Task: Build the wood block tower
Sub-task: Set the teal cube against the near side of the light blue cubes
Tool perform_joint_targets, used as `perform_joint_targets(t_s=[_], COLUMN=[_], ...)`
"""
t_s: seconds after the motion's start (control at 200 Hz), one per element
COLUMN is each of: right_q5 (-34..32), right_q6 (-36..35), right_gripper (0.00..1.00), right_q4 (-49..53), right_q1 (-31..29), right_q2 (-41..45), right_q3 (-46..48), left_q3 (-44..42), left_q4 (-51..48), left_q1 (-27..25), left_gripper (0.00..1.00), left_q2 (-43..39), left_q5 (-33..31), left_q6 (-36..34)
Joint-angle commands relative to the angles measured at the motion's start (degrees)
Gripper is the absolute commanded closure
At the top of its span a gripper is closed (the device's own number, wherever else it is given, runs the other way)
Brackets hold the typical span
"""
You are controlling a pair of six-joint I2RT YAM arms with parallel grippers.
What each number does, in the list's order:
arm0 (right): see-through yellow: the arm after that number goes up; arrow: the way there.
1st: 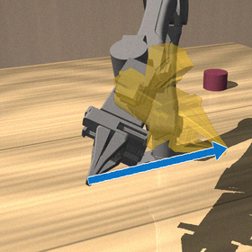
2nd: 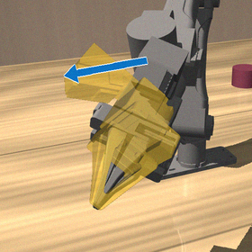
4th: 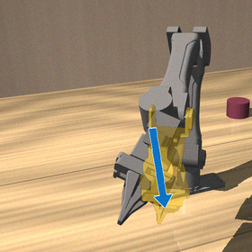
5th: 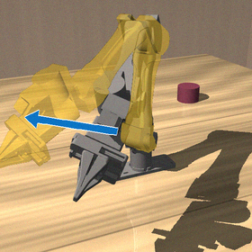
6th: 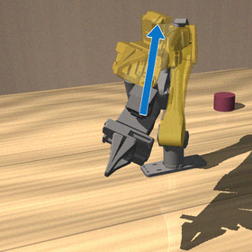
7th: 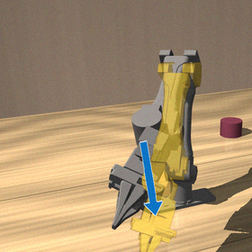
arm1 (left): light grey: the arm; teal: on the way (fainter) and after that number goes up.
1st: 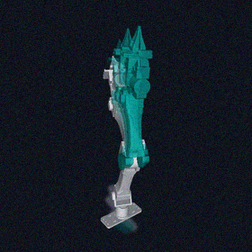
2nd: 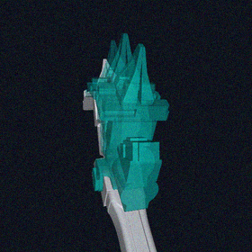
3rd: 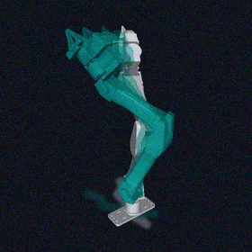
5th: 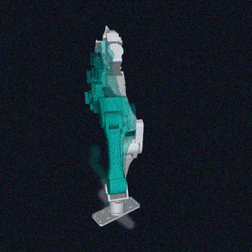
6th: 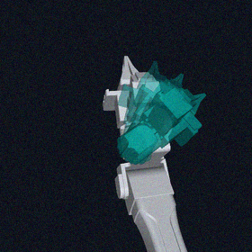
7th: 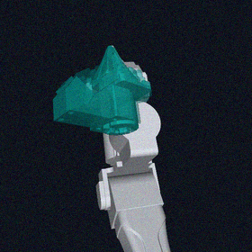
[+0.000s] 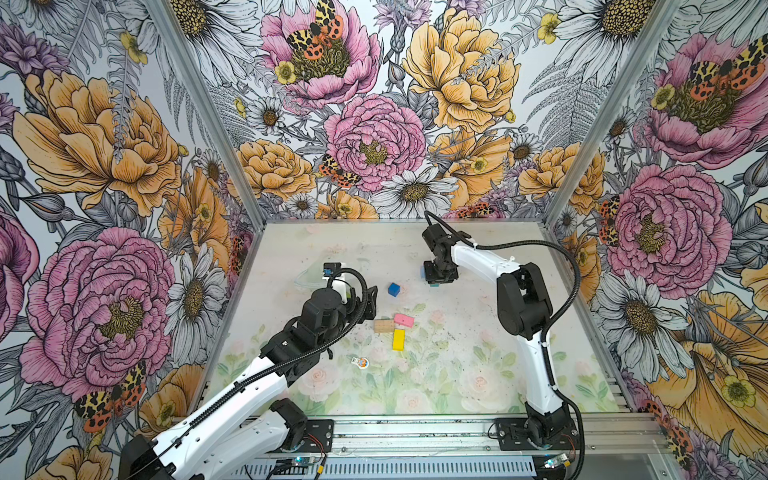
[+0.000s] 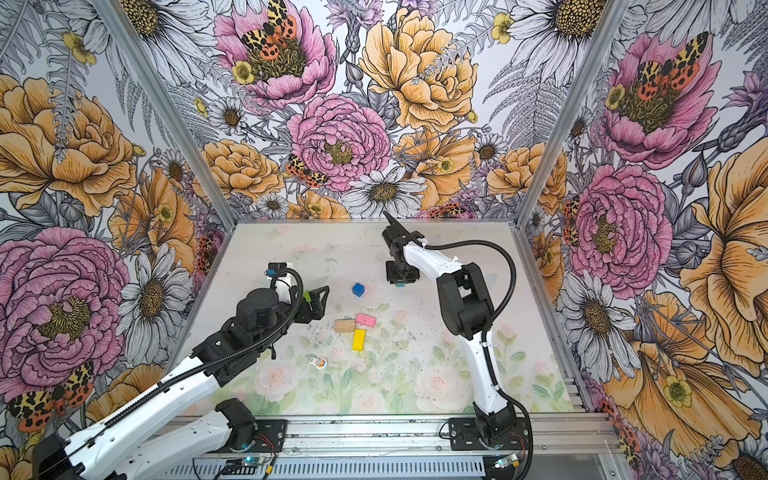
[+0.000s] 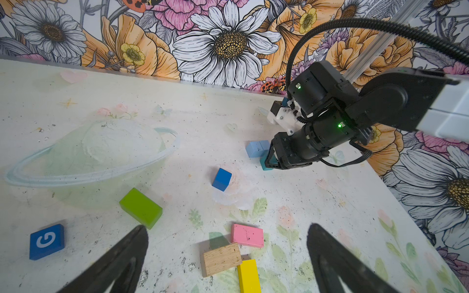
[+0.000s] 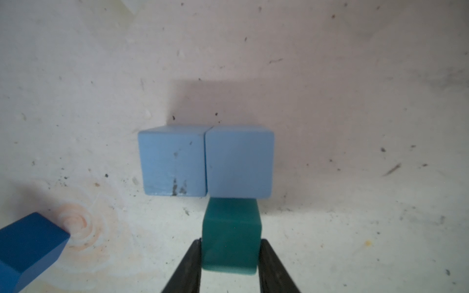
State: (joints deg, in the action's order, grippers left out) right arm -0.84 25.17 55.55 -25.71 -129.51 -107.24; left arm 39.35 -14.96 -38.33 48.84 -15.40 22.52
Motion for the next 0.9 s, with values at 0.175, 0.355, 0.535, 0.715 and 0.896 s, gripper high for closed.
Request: perform_joint_targets(t_s=[0.175, 0.355, 0.535, 0.715, 0.896], right_q5=[-2.7, -2.6, -2.5, -2.3, -2.1], right_q6=[0.0, -0.2, -0.4, -0.6, -0.7], right_gripper=[0.68, 0.69, 0.69, 0.69, 0.69], right_q4=[0.3, 0.4, 0.4, 0.4, 0.4], right_q1=[-0.2, -0.1, 0.0, 0.2, 0.5], right_q2=[-0.9, -1.7, -2.6, -3.5, -3.9], right_q3=[0.4, -0.3, -1.3, -2.2, -2.4], left_q3=[-0.8, -0.9, -0.7, -0.5, -0.3], left_q4=[-0.6, -0.8, -0.8, -0.9, -0.9], left_q1=[0.6, 0.6, 0.6, 0.6, 0.8], left_gripper=[0.01, 0.01, 0.01, 0.01, 0.01], left_q2=[-1.2, -1.2, -1.0, -0.9, -0.6], left_q5=[-0.8, -0.9, -1.1, -1.2, -1.2], left_q6=[0.0, 0.1, -0.1, -0.1, -0.2])
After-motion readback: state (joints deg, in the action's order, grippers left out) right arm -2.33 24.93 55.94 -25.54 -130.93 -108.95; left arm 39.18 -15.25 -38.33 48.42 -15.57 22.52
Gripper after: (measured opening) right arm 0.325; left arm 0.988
